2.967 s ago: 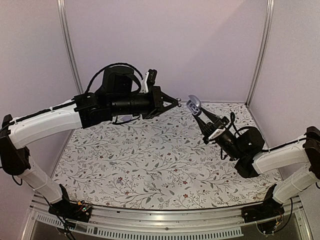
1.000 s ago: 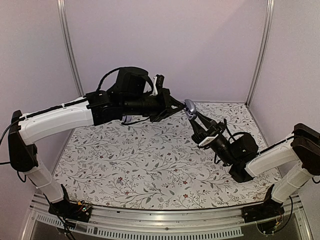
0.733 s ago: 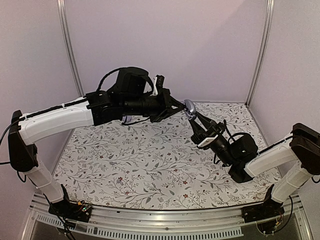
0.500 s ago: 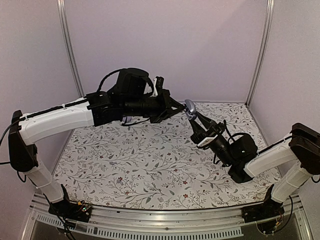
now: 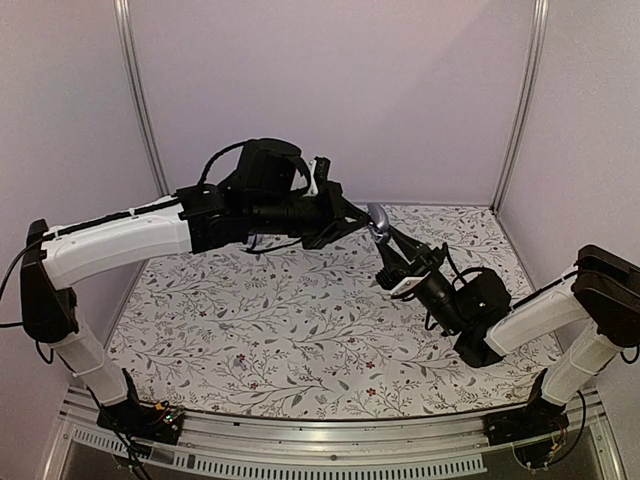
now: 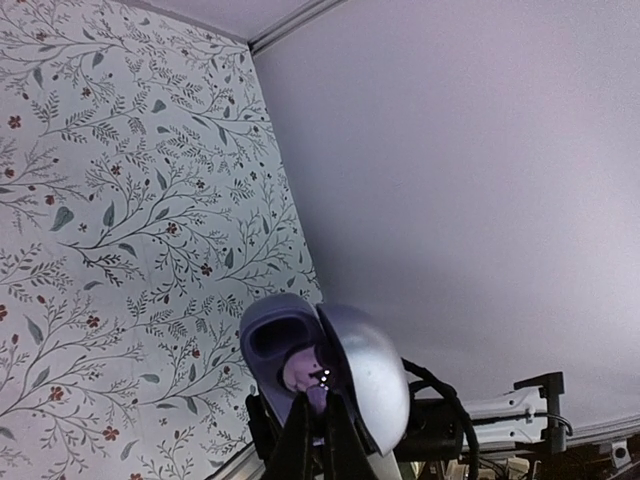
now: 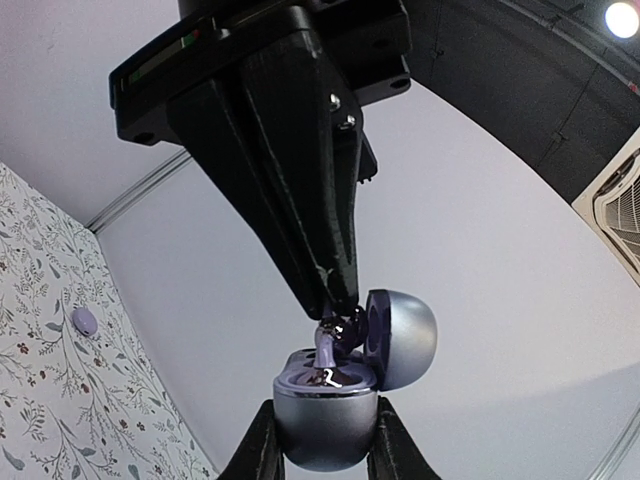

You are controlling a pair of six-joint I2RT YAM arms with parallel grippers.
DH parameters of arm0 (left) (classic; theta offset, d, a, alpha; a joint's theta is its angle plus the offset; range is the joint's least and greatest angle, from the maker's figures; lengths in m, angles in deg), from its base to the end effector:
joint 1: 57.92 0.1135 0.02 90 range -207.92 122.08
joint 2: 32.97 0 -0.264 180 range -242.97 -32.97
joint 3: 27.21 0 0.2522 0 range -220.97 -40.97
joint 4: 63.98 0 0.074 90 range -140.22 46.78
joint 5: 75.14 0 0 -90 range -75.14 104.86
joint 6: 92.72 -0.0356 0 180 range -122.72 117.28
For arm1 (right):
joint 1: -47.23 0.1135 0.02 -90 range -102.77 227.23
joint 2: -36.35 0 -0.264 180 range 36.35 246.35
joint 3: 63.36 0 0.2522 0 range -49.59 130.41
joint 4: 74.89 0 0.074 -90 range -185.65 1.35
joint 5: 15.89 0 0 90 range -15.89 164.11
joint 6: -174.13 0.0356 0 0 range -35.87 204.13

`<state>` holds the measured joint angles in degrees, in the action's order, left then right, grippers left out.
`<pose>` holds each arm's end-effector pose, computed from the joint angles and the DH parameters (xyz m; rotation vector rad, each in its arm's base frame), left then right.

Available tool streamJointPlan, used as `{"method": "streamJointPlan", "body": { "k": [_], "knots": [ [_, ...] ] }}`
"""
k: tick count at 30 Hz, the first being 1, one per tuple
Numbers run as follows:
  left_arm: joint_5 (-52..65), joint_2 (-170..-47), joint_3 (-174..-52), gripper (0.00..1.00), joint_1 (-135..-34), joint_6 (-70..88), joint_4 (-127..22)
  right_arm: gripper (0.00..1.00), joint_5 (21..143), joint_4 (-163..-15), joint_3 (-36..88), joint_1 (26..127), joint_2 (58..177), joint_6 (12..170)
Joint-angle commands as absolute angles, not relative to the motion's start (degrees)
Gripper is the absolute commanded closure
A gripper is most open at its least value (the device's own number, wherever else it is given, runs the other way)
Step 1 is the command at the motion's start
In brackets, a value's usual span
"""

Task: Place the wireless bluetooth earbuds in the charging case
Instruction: Place the left earbud in the left side groove of the charging case.

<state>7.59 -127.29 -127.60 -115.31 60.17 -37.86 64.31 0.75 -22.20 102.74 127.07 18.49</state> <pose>0.2082 -0.3338 0.3659 -0.0080 2.2405 -1.4288 0.1663 0.2314 0.2335 -0.8965 0.6817 -0.2532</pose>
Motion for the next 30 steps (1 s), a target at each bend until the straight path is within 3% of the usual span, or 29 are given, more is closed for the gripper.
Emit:
{"method": "streamJointPlan", "body": {
  "k": [1, 14, 30],
  "knots": [
    [6.8, -128.0, -126.9, 1.0, -116.1, 61.5, -37.0, 1.0, 64.2, 11.5, -21.5, 103.6, 127.7, 18.3],
    [9.0, -126.8, -124.3, 1.0, -115.8, 63.9, -37.1, 1.0, 64.5, 15.2, -22.6, 103.7, 127.7, 19.3],
    [3.4, -125.3, -123.6, 1.0, -115.9, 61.9, -42.3, 1.0, 67.0, 16.5, -23.5, 103.8, 129.2, 19.3]
  ]
}}
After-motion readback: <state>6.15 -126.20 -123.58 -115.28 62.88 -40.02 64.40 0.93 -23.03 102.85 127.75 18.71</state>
